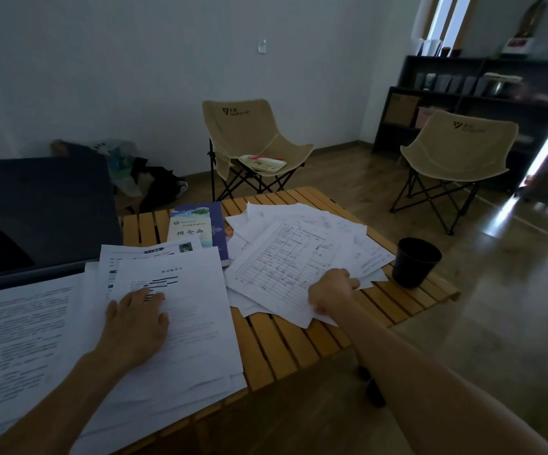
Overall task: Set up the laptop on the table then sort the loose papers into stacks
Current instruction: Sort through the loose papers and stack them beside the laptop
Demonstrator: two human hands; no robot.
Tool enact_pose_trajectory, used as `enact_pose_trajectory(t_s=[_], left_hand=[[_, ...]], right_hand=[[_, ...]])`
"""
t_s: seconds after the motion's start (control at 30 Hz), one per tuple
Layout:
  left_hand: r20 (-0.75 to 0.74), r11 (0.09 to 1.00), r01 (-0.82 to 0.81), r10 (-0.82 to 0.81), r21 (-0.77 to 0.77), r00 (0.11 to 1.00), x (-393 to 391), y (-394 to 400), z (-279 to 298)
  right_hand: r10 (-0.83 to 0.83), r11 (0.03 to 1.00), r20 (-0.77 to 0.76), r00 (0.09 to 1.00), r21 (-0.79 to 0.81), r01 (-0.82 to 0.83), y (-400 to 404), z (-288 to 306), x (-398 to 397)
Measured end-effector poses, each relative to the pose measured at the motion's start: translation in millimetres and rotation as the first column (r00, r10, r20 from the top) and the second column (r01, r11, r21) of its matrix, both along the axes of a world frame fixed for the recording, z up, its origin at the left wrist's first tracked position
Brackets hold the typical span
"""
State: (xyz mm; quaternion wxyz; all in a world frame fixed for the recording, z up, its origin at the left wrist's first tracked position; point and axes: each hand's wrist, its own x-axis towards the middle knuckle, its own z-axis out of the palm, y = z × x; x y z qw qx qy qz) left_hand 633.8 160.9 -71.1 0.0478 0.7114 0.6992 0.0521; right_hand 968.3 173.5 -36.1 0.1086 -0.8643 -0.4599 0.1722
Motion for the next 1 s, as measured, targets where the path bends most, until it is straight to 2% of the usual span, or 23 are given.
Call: enact_pose_trajectory(t_s=[0.07, 0.17, 0.23, 0.3, 0.33, 0.4, 0.47, 0.53, 0.57, 0.63, 0.7, 0.73, 0.77, 0.8, 0.83, 0.87, 0.9, 0.93, 1.0], left_hand=[[0.005, 1.000, 0.007, -0.007, 0.000, 1.000, 2.9, 1.2, 1.8], [-0.008, 0.999, 0.033, -0.033, -0.009, 0.999, 9.7, 0.9, 3.3], [0.009, 0.998, 0.061, -0.061, 0.014, 0.998, 18.3, 0.1, 7.7], [0.037, 0.987, 0.144, -0.147, 0.069, 0.988, 34.1, -3.6, 15.8], [0.032, 0.968, 0.236, -0.239, 0.088, 0.970, 45.8, -6.3, 19.1], [0.007, 0.895, 0.442, -0.443, 0.063, 0.896, 73.0, -14.1, 20.8], [-0.026, 0.839, 0.539, -0.542, -0.079, 0.840, 90.7, -21.5, 15.5], [-0.063, 0.841, 0.500, -0.521, -0.204, 0.851, 89.5, -23.5, 12.4], [-0.077, 0.859, 0.466, -0.490, -0.212, 0.868, 85.1, -23.8, 14.1], [-0.069, 0.898, 0.415, -0.428, -0.146, 0.901, 77.8, -21.6, 18.0], [0.041, 0.914, 0.403, -0.402, -0.047, 0.915, 83.6, -17.2, 22.2], [0.115, 0.921, 0.389, -0.386, -0.002, 0.915, 91.4, -11.5, 24.7], [0.175, 0.933, 0.359, -0.358, 0.028, 0.917, 100.7, -2.8, 27.7], [0.202, 0.947, 0.320, -0.320, 0.035, 0.926, 109.8, 9.2, 30.2], [0.196, 0.960, 0.277, -0.278, 0.032, 0.940, 118.7, 22.5, 32.6], [0.185, 0.971, 0.239, -0.240, 0.025, 0.953, 126.0, 38.8, 33.5], [0.189, 0.979, 0.202, -0.199, 0.002, 0.962, 132.0, 55.5, 35.3], [0.224, 0.984, 0.173, -0.160, -0.041, 0.961, 137.2, 72.6, 34.1], [0.214, 0.985, 0.137, -0.113, -0.105, 0.970, 148.1, 96.3, 28.2]], right_hand=[[0.020, 0.999, 0.000, 1.000, -0.042, -0.020, 6.0, -1.9, -0.2], [-0.033, 0.999, -0.209, 0.977, 0.008, 0.036, 11.5, 0.2, -9.1], [-0.058, 0.997, -0.227, 0.972, 0.036, 0.068, 11.2, 6.2, -13.8], [-0.088, 0.986, -0.280, 0.956, 0.109, 0.123, 12.0, 8.5, -15.2], [-0.105, 0.981, -0.350, 0.931, 0.117, 0.154, 9.6, 9.2, -15.2], [-0.140, 0.964, -0.523, 0.841, 0.124, 0.237, 5.9, 12.0, -11.7], [-0.152, 0.922, -0.695, 0.703, 0.156, 0.353, -1.4, 19.8, -3.7], [-0.116, 0.894, -0.822, 0.558, 0.158, 0.419, -11.7, 30.3, 8.3], [-0.119, 0.889, -0.868, 0.482, 0.123, 0.441, -19.1, 34.6, 13.3], [-0.095, 0.908, -0.934, 0.344, 0.061, 0.416, -32.3, 40.0, 19.5], [-0.083, 0.928, -0.962, 0.259, 0.021, 0.373, -35.0, 35.9, 25.0], [-0.094, 0.932, -0.959, 0.269, 0.011, 0.362, -31.2, 33.2, 28.8], [-0.100, 0.951, -0.913, 0.397, 0.029, 0.307, -28.8, 26.3, 34.6], [-0.085, 0.952, -0.813, 0.576, 0.104, 0.288, -29.2, 21.0, 39.3], [-0.043, 0.960, -0.609, 0.792, 0.195, 0.202, -28.2, 16.8, 44.0], [0.021, 0.967, -0.379, 0.925, 0.243, 0.078, -27.7, 11.3, 47.6], [0.087, 0.955, -0.144, 0.986, 0.293, -0.041, -27.9, 2.6, 53.8], [0.146, 0.956, 0.026, 0.989, 0.255, -0.147, -28.4, -7.0, 60.2], [0.253, 0.958, 0.129, 0.959, 0.108, -0.267, -27.3, -17.9, 67.9]])
